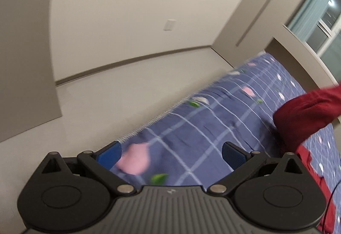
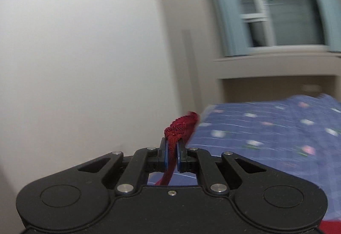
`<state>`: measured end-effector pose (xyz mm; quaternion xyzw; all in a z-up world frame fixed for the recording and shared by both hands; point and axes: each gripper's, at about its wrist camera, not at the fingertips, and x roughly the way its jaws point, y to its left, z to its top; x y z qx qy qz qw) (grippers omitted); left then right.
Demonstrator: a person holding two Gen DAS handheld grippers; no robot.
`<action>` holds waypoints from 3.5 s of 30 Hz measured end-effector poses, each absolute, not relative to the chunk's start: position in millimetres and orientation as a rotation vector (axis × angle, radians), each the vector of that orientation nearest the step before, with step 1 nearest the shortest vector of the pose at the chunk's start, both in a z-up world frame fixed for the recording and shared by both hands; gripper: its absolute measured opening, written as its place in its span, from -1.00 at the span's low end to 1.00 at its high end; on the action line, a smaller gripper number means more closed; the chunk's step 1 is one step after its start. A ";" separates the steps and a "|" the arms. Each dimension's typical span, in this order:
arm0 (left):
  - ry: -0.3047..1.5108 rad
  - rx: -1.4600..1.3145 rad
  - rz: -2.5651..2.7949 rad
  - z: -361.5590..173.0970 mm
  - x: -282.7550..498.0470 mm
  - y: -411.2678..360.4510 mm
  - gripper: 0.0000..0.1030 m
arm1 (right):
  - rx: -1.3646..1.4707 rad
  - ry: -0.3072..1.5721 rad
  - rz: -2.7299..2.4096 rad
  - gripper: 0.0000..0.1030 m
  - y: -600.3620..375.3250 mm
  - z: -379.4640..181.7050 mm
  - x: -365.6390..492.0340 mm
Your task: Fold small clothes
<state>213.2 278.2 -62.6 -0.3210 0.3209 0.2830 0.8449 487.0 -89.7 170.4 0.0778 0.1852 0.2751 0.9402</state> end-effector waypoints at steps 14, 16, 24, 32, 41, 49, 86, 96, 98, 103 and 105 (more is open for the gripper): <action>0.775 -0.510 0.404 -59.6 316.8 198.2 0.99 | 0.215 0.681 0.197 -0.86 -244.0 -28.8 463.3; 0.784 -0.486 0.385 -60.1 330.6 189.5 0.99 | 0.237 0.694 0.187 -0.85 -249.1 -37.6 455.7; 0.765 -0.418 0.232 -66.0 415.4 169.1 0.99 | 0.289 0.730 0.206 -0.35 -281.2 -49.7 437.2; 0.797 -0.375 0.151 -87.7 488.3 157.1 0.99 | 0.367 0.732 0.201 0.19 -311.5 -51.6 449.2; 0.870 -0.350 0.212 -109.6 512.9 145.1 0.99 | 0.270 0.808 0.212 -0.89 -283.8 -59.6 489.2; 0.832 -0.330 0.199 -94.7 511.1 137.5 0.99 | 0.211 0.645 0.135 -0.96 -302.5 -26.3 466.5; 0.788 -0.210 0.241 -109.3 510.6 135.0 0.99 | -0.096 0.651 0.033 0.00 -296.2 -59.5 456.5; 0.860 -0.030 0.327 -128.7 479.3 121.0 1.00 | -0.139 0.713 0.014 0.08 -290.6 -70.0 445.3; 0.880 -0.039 0.327 -125.2 476.5 122.1 0.99 | -0.152 0.712 -0.007 0.16 -289.7 -65.9 441.3; 0.887 -0.111 0.306 -111.4 451.0 128.7 0.99 | -0.094 0.689 -0.007 0.48 -300.2 -50.0 409.7; 0.882 -0.123 0.300 -107.6 437.2 128.8 0.99 | -0.071 0.680 0.011 0.58 -303.5 -45.0 392.7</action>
